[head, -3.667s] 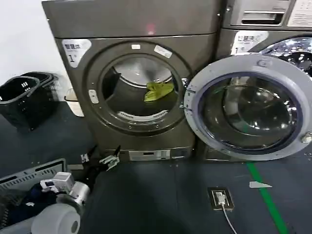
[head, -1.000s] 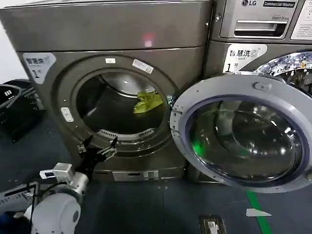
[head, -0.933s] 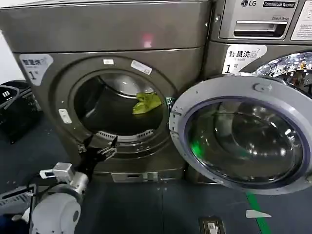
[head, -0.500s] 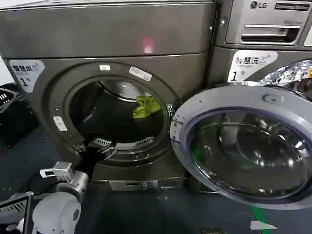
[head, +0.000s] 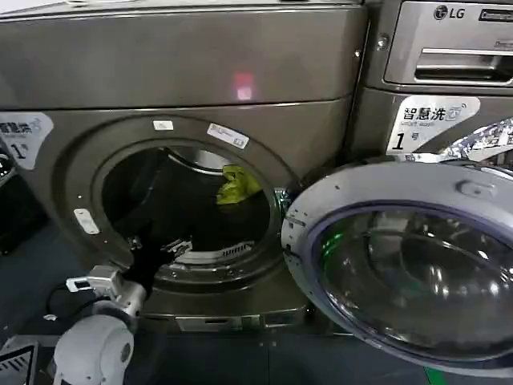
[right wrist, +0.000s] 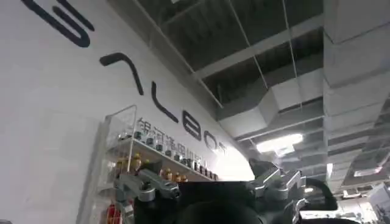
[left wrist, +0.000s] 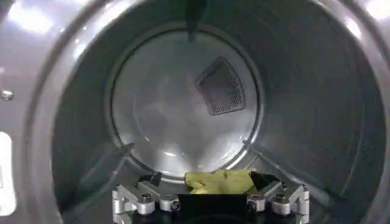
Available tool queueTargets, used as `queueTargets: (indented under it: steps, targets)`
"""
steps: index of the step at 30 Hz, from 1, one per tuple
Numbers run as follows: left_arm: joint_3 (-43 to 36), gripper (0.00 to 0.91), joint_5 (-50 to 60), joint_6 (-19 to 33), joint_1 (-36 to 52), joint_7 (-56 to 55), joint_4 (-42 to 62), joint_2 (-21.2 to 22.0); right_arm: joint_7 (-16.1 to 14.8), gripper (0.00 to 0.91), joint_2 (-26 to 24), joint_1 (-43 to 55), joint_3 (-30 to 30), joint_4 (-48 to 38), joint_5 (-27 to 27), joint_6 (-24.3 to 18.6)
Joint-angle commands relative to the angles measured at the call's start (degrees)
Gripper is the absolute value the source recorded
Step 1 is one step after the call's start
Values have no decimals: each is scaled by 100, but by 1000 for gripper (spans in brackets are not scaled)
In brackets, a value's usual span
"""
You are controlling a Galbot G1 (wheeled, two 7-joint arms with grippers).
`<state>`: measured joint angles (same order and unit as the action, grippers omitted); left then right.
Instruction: Grasp the clothes from the dryer.
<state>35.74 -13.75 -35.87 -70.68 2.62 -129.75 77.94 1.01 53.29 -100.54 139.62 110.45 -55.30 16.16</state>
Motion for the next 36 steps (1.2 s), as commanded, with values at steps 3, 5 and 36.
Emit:
queueTargets:
  steps: [3, 5, 36]
  targets:
    - [-11, 907, -7, -5, -2, 0, -7, -16, -12, 907, 24, -24, 12, 17, -4, -1]
    - [-18, 907, -2, -6, -4, 1, -5, -6, -17, 907, 22, -29, 20, 25, -1, -3]
    - [9, 907, -11, -14, 83, 15, 23, 21, -43, 907, -31, -21, 119, -46, 26, 5]
